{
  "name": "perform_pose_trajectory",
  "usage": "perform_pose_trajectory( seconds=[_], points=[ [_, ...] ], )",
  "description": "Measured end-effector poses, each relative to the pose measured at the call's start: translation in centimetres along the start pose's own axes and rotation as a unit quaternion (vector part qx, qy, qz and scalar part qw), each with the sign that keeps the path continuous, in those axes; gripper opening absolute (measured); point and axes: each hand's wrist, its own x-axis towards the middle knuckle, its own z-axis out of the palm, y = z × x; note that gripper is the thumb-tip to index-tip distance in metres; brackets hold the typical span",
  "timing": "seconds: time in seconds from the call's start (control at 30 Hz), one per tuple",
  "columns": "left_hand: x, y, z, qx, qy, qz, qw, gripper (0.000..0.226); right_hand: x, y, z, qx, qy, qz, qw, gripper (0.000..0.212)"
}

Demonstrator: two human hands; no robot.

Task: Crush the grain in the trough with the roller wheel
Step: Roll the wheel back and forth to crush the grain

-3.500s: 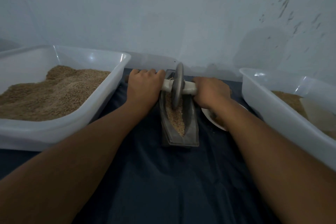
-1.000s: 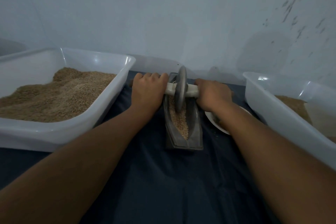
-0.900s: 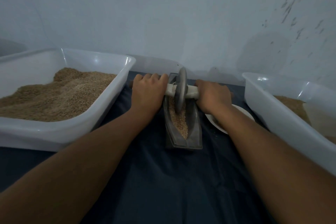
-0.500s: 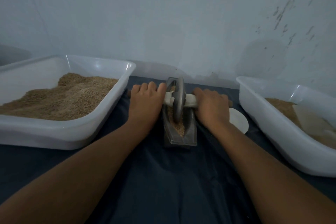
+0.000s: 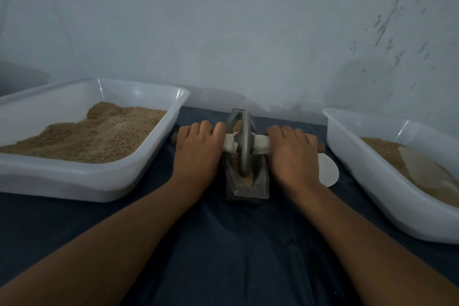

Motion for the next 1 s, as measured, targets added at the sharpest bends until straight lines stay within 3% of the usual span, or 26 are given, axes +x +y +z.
perform_pose_trajectory(
  seconds=[0.63, 0.87, 1.0],
  points=[
    [3.8, -0.4, 2.8, 0.039, 0.023, 0.027, 0.999, 0.006, 4.0, 1.0, 2.8, 0.022, -0.056, 0.007, 0.998, 0.017],
    [5.5, -0.5, 3.7, 0.027, -0.017, 0.027, 0.999, 0.010, 5.9, 1.6, 3.4, 0.028, -0.116, 0.007, 0.993, 0.031],
    [6.2, -0.9, 4.1, 0.033, -0.028, 0.037, 0.998, 0.009, 7.4, 1.9, 3.4, 0.040, -0.190, 0.015, 0.981, 0.043]
  ],
)
